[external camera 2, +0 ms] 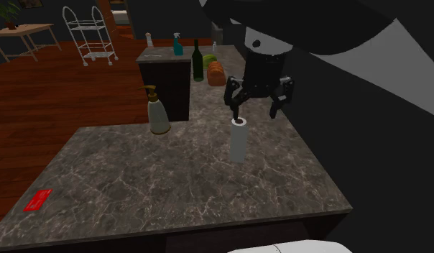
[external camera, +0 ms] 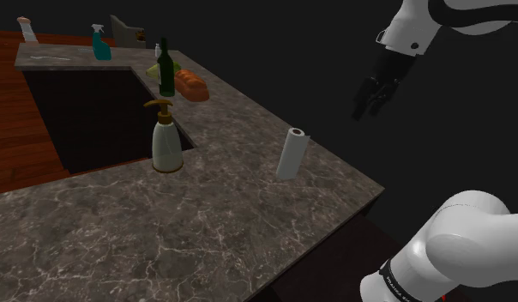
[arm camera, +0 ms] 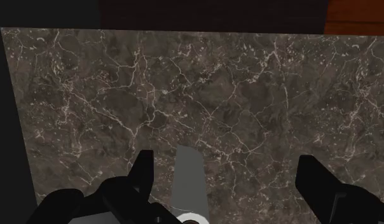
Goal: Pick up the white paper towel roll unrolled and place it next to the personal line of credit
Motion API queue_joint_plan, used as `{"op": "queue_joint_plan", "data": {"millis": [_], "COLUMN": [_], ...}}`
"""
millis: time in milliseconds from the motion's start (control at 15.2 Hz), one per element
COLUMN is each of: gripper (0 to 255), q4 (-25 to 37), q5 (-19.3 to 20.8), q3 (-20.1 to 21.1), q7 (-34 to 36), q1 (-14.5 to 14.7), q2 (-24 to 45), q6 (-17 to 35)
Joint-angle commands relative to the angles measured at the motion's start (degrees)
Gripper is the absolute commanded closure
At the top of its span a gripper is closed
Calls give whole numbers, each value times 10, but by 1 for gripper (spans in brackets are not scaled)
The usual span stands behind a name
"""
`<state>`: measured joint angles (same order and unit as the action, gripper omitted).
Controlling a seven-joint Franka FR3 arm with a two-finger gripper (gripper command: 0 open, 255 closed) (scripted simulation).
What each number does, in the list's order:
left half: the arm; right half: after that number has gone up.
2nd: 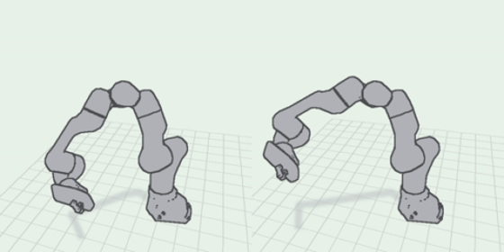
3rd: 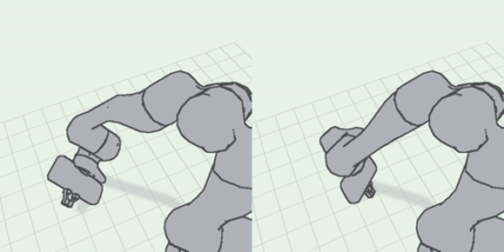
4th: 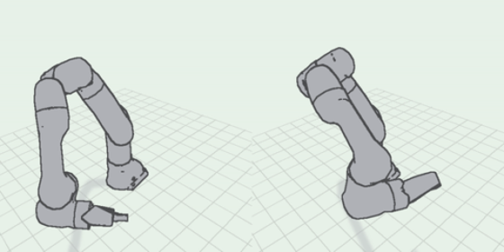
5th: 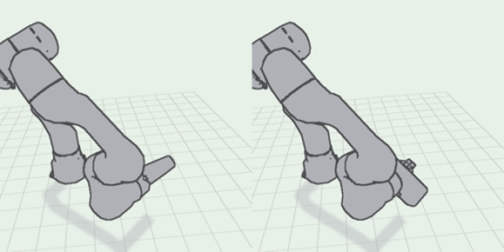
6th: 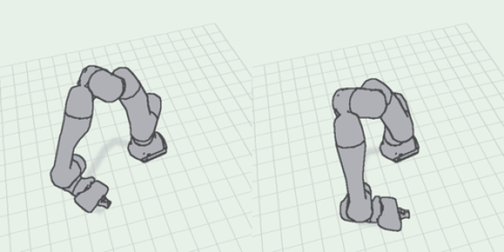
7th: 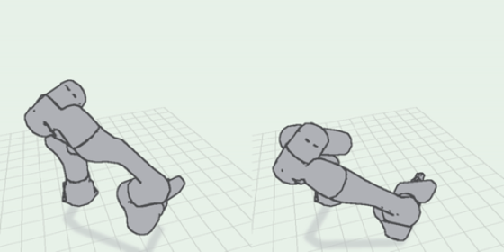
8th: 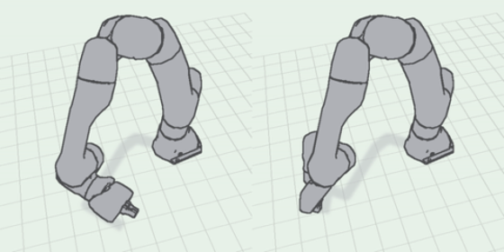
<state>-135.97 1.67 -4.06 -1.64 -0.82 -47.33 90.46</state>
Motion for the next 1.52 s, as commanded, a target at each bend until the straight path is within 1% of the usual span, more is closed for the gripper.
{"op": "queue_joint_plan", "data": {"millis": [0, 396, 792, 1056, 1320, 1452], "gripper": [0, 0, 0, 0, 0, 0], "q4": [0, 7, 43, 83, 134, 134], "q5": [0, 2, -2, -10, -20, -21], "q3": [0, -12, -23, -29, -33, -33], "q7": [0, -15, -31, -44, -58, -60], "q1": [0, 7, 14, 18, 21, 21], "q2": [0, 114, 241, 329, 419, 429], "q6": [0, 102, 189, 235, 270, 280]}}
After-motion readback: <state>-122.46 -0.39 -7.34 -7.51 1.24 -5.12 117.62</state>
